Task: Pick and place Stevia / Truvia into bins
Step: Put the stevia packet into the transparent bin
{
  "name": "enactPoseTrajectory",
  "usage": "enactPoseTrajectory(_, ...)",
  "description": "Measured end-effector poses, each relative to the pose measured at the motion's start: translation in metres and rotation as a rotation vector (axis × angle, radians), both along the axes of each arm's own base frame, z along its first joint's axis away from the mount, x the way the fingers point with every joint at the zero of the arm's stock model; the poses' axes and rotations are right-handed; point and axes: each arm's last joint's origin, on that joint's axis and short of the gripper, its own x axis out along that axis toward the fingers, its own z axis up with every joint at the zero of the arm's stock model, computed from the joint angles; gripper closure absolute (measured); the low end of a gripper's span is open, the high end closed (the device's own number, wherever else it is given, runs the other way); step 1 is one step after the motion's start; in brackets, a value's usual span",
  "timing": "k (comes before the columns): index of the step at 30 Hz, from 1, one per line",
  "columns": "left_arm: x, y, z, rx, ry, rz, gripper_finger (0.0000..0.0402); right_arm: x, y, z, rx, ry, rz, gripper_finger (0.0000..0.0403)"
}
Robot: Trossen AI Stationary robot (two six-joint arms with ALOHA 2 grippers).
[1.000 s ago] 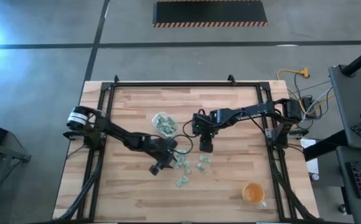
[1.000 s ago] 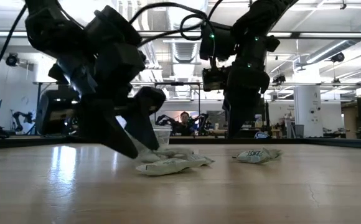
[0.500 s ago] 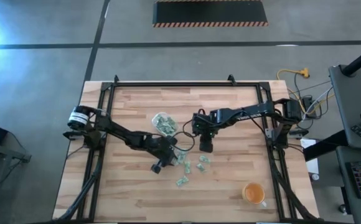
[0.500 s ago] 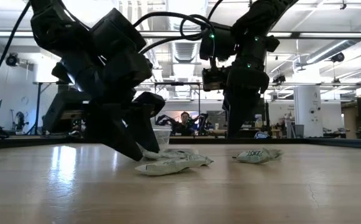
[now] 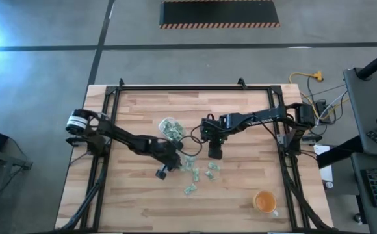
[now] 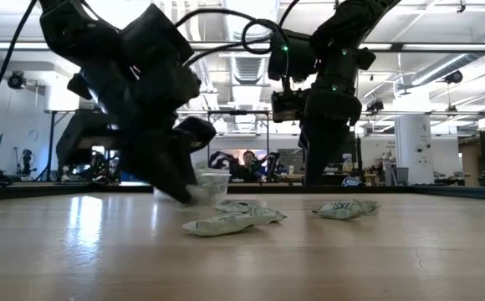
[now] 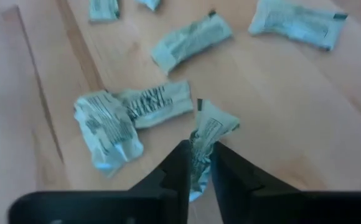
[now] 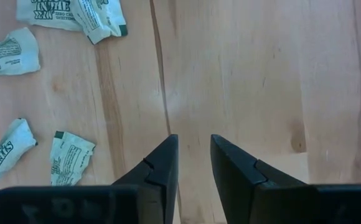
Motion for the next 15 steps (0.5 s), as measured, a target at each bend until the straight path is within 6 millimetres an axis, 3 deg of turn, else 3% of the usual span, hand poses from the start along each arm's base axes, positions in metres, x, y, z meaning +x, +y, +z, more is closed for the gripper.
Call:
enactPoseTrajectory(5,-0.004,0.001,0.013,0.020,-0.027,0.020,0.0397,0.001,0.000,0.000,-0.005,-0.017,0.009,0.0322)
enactPoseTrajectory(15,-0.020,0.018,0.052,0.331,-0.168,0.355,0.0396,0.004,-0.001,0.001,-0.014,-0.047,0.025,0.0326)
